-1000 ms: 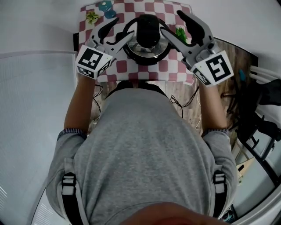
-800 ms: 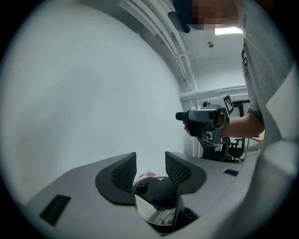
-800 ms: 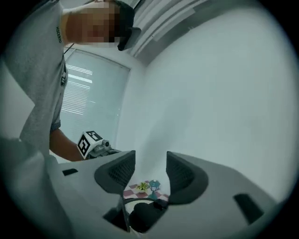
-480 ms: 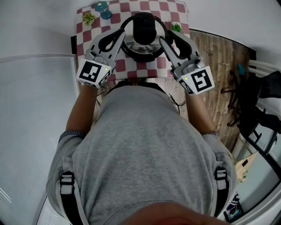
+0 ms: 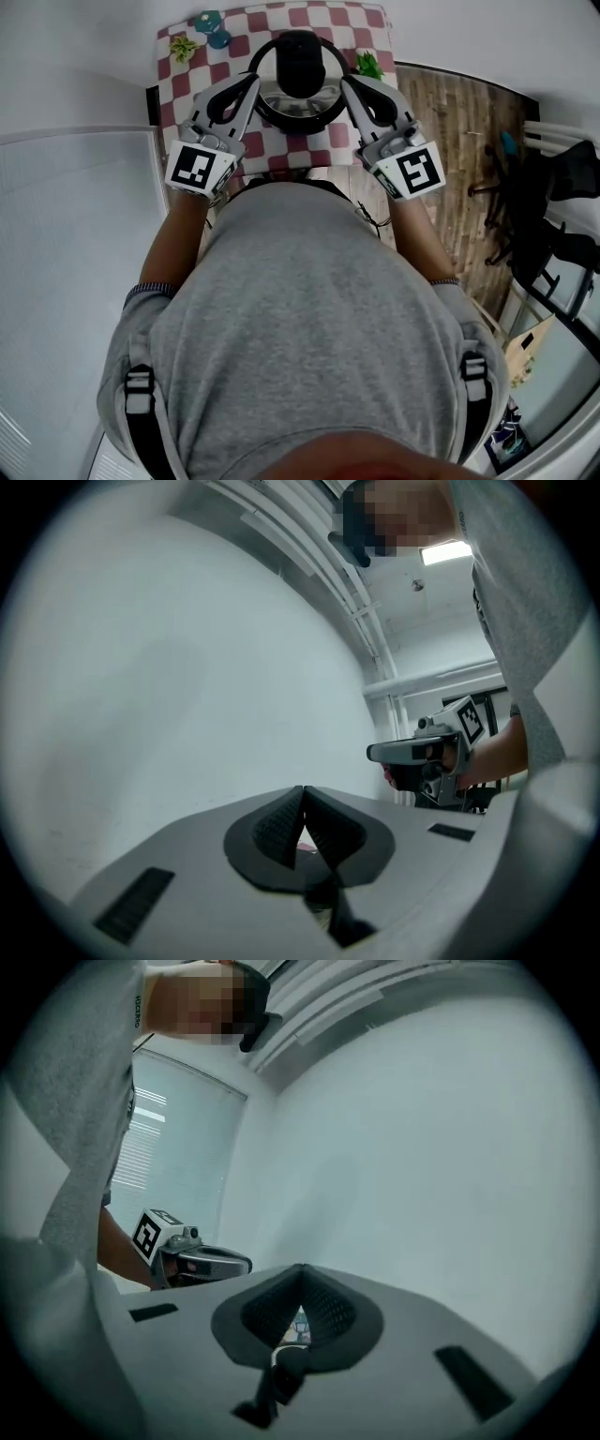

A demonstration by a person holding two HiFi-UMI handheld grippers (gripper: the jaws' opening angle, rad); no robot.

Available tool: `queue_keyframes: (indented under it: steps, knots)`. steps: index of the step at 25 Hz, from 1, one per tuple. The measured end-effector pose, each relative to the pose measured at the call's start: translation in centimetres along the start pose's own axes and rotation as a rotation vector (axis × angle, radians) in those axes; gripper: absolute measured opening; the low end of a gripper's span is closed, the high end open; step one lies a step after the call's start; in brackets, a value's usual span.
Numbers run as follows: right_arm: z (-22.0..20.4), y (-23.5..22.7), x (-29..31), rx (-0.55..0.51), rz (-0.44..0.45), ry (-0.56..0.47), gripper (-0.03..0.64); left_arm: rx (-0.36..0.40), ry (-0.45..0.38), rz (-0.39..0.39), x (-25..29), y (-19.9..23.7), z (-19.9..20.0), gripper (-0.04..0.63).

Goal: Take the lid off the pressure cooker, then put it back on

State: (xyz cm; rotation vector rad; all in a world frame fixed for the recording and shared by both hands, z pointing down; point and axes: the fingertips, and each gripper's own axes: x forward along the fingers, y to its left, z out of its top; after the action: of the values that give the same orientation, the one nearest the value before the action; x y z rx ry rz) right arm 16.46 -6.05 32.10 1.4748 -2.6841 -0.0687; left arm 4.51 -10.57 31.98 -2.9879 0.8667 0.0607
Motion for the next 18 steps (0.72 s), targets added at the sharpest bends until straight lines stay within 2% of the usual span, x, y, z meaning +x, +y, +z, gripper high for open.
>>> queue_keyframes:
  steps: [18]
  knots:
    - [-0.10,-1.11,0.61,-0.023,-0.028,0.006,0.006,0.032,0.008,-0.004,0.08,0.23,-0.37,0.020]
